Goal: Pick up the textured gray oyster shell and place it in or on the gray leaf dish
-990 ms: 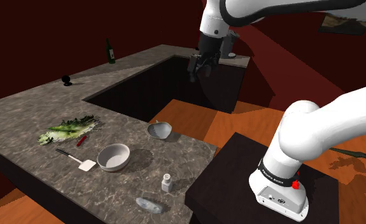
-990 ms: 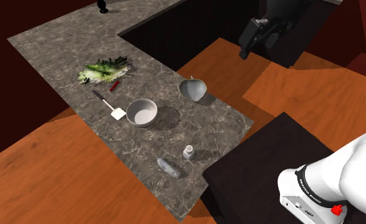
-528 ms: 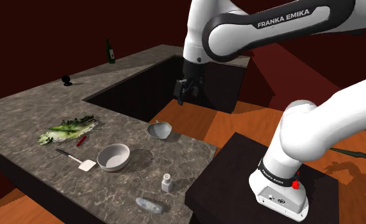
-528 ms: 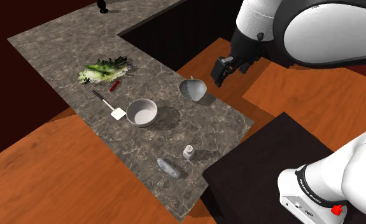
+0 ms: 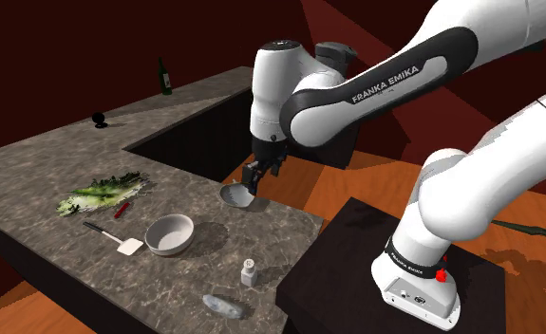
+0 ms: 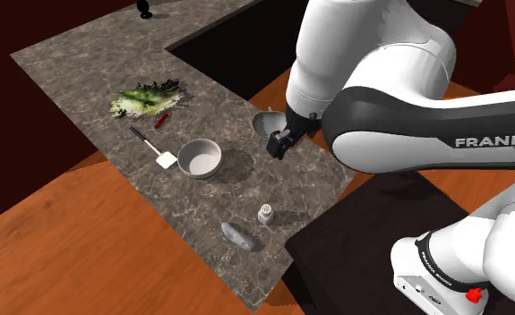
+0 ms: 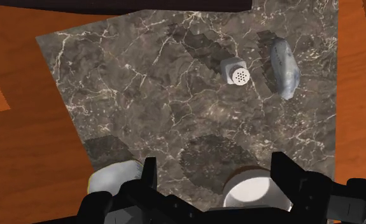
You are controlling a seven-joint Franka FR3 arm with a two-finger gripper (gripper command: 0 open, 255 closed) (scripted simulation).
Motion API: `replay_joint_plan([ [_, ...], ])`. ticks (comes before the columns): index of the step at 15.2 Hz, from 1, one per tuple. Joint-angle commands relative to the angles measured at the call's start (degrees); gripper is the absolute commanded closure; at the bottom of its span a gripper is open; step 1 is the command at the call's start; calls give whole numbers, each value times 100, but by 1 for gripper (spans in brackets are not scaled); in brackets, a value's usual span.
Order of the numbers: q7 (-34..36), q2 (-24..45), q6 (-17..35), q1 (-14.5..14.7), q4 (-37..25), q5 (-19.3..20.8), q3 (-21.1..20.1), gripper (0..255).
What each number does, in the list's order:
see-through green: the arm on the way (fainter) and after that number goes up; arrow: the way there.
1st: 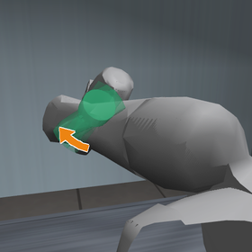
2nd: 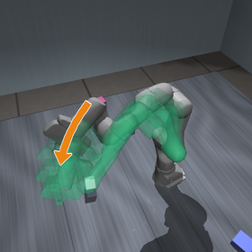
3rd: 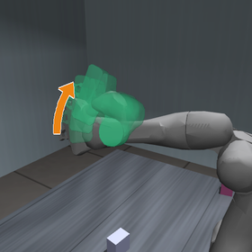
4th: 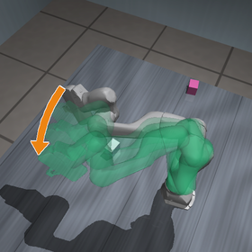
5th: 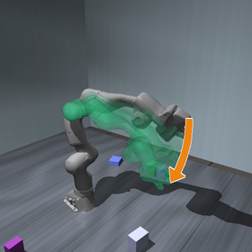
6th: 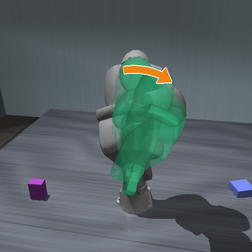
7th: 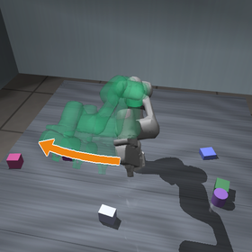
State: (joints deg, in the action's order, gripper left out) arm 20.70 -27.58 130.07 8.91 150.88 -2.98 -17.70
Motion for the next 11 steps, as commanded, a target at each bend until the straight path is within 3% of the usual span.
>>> replay_joint_plan([
  [1, 204, 391, 370, 7, 21, 84, -230, 0],
  [6, 874, 1406, 1143, -83, -50, 578, -807, 0],
  [11, 1995, 2618, 1732, -249, -327, 1758, -1284, 0],
])
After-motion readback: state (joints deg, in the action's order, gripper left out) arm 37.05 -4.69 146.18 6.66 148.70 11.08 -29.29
